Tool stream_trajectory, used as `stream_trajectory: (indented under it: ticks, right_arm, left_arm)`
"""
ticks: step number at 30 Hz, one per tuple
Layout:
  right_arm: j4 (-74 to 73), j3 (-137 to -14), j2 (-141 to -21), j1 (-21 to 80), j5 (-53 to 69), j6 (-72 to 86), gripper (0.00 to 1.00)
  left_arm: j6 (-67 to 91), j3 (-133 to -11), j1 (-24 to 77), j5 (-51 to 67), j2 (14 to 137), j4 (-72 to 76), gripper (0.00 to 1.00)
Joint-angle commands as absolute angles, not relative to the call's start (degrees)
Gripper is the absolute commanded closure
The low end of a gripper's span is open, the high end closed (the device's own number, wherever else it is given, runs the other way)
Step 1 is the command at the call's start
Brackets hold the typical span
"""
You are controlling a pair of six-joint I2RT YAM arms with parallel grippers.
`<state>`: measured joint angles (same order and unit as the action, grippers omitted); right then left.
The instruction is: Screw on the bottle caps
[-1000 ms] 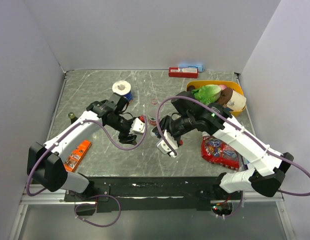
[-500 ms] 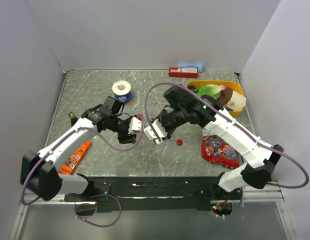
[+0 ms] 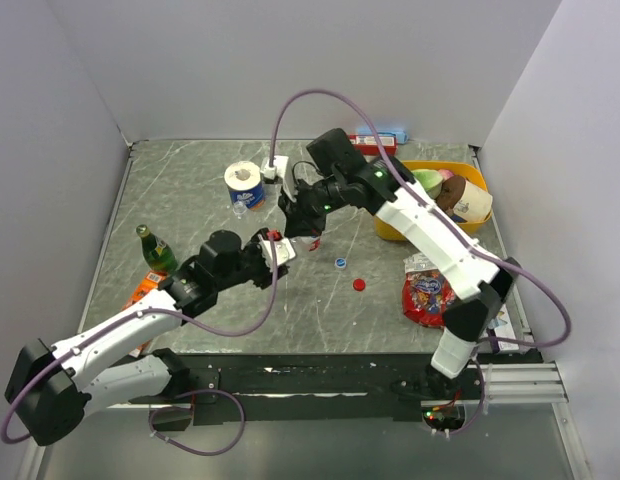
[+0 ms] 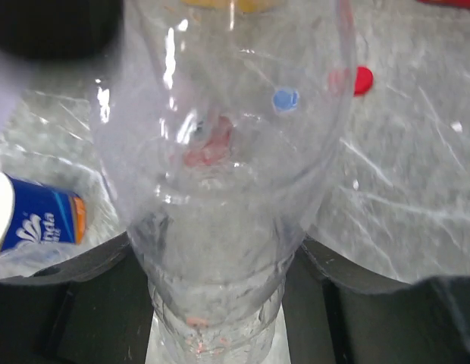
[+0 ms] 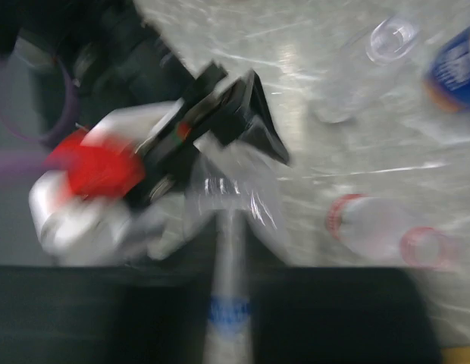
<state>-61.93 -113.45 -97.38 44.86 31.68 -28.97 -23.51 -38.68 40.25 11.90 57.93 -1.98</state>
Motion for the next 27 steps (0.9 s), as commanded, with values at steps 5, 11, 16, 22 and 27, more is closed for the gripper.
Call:
stream_trajectory:
  ticks: [5, 11, 16, 22, 27]
  right_arm:
    - [-61.3, -117.2, -99.6, 41.2, 36.3, -7.5, 1.0]
    - [-45.0, -112.5, -91.7, 31.3, 42.8, -1.1, 0.49]
    - [-33.3, -98.5, -80.4, 30.7, 47.6, -4.1, 0.23]
    - [-32.3, -92.4, -78.3, 32.5, 49.6, -4.9, 0.13]
    - [-32.6, -90.0, -77.6, 35.3, 45.3, -6.5, 0.13]
  left_arm:
    - [-16.2, -41.5, 44.6, -2.5, 60.4, 11.4, 0.99]
    - [-12.5, -36.6, 44.6, 7.0, 57.0, 8.5, 0.99]
    - [-6.8, -35.7, 44.5, 16.2, 56.3, 7.7, 0.99]
    - [-3.7, -36.4, 44.0, 16.4, 57.1, 10.9, 0.99]
    - [-2.4, -37.8, 43.0, 18.5, 57.0, 12.2, 0.99]
